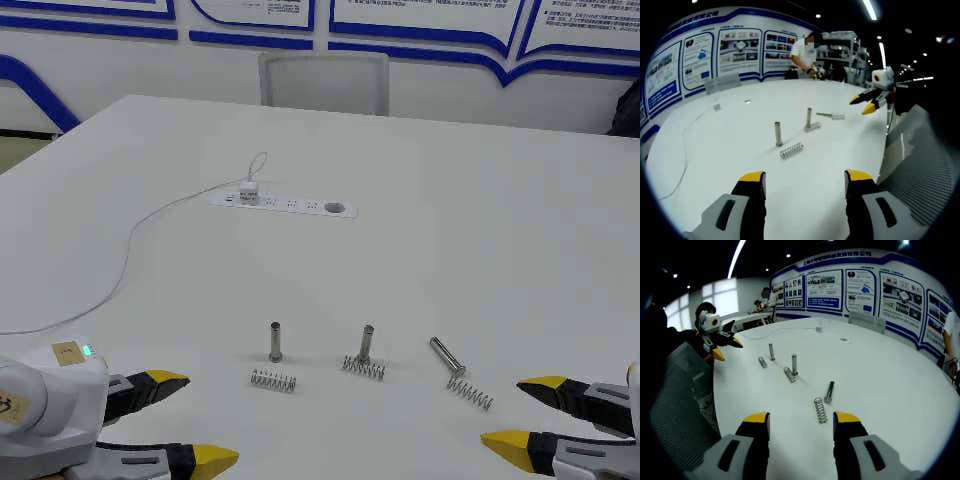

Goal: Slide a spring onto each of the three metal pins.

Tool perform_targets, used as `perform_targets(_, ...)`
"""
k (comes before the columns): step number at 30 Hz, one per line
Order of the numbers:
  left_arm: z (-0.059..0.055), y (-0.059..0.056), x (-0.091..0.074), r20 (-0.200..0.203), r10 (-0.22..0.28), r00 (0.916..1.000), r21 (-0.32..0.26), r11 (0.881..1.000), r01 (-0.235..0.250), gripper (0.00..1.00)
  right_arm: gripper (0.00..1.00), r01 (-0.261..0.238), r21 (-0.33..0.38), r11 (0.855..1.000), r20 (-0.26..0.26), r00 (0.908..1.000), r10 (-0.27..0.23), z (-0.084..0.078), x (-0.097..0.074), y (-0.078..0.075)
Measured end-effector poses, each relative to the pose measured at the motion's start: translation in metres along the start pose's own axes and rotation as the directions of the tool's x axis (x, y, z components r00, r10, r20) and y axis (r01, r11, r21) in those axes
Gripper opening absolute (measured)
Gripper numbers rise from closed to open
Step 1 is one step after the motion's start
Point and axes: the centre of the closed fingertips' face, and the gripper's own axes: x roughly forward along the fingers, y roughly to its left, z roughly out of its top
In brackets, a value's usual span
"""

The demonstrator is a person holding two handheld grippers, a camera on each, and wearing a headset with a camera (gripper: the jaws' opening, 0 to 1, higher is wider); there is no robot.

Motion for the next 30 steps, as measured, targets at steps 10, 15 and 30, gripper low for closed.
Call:
perform_targets(10, 0.002, 0.000, -0.001, 0.013, 0.004, 0.9999, 0.000, 1.000, -0.004, 0.65, 0.52, -0.008, -0.016, 1.000, -0.018, 0.9998, 0.008, 0.003, 0.002, 0.000)
perform_targets(15, 0.005, -0.001, -0.001, 0.024, 0.002, 0.9997, -0.001, 1.000, -0.002, 0.65, 0.51, -0.011, -0.023, 1.000, -0.026, 0.9996, 0.011, 0.007, 0.002, 0.001)
perform_targets(30, 0.008, -0.009, 0.003, 0.039, -0.028, 0.9988, 0.003, 1.000, 0.028, 0.64, 0.48, 0.009, -0.020, 1.000, -0.047, 0.9988, -0.010, 0.015, 0.005, -0.003)
